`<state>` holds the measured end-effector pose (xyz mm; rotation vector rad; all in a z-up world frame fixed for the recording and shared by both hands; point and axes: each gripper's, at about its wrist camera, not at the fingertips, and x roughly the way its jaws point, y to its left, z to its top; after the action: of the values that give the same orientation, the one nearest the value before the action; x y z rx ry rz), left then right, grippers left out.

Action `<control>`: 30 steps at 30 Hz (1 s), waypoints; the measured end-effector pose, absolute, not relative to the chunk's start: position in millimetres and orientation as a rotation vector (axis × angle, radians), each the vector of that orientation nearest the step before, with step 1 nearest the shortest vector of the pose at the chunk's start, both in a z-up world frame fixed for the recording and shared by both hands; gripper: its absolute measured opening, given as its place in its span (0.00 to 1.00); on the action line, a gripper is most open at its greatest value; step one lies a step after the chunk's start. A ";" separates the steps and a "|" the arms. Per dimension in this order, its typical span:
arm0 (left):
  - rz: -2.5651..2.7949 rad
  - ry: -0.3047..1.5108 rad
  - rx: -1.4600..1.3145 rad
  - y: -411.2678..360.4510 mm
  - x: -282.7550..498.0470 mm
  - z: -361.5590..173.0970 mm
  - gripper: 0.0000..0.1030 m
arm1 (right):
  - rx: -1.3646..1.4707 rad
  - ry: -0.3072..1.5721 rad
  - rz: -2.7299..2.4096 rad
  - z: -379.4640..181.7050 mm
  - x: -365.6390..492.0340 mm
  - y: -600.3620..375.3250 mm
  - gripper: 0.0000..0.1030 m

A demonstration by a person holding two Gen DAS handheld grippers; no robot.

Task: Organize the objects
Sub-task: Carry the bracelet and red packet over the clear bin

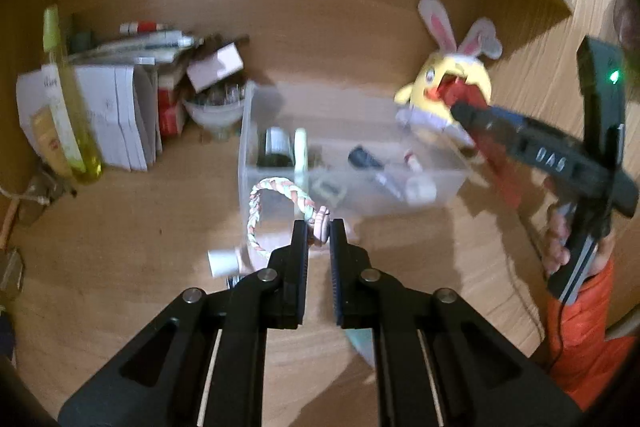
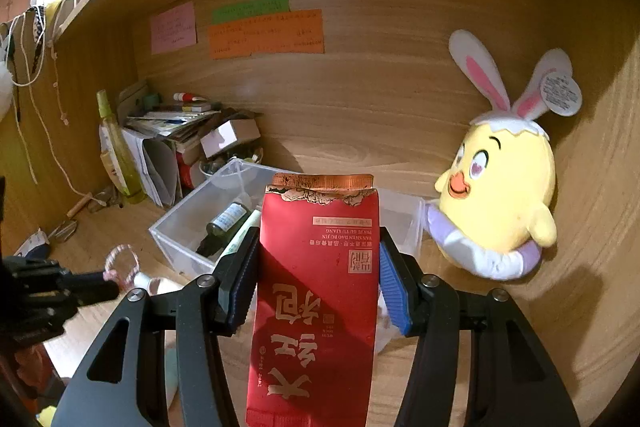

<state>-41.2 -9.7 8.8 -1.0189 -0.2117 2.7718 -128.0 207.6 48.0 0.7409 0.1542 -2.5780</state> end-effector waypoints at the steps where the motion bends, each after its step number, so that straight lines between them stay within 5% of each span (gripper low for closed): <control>1: 2.777 -0.211 -0.997 -10.0 -44.3 14.5 0.09 | 0.741 0.158 -2.576 48.8 -130.3 206.4 0.49; 13: 2.817 -0.220 -0.907 -17.2 -83.1 43.1 0.09 | 0.730 0.203 -2.586 62.4 -164.0 196.4 0.49; 30: 2.742 -0.205 -1.082 -2.3 -147.6 3.4 0.09 | 0.922 0.254 -2.546 11.2 -212.3 184.4 0.49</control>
<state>-147.6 -2.3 3.4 -1.0817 -0.2051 2.7416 -212.3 184.4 11.2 0.9224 0.2537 -2.5461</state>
